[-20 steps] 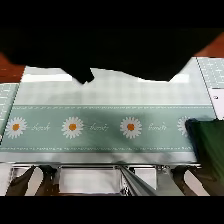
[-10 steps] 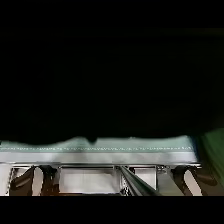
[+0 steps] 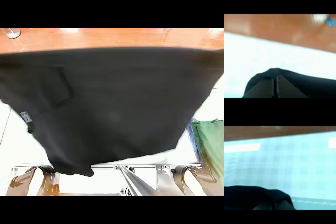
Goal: Fold the shirts.
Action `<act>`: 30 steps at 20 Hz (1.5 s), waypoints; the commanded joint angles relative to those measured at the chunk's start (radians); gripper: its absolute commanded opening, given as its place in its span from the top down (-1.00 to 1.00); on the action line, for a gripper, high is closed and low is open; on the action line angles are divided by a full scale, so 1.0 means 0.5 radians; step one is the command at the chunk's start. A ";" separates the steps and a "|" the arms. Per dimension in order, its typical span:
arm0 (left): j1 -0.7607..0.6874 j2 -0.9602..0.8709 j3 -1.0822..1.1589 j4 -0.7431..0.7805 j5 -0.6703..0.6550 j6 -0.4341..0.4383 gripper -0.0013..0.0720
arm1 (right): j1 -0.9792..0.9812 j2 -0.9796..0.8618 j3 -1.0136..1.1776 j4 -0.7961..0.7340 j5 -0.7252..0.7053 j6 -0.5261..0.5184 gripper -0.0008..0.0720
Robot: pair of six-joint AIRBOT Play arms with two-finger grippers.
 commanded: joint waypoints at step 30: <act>-0.525 -1.794 -0.108 0.172 -0.053 -0.164 0.86 | 0.163 -2.161 0.456 -0.043 0.172 -0.085 0.91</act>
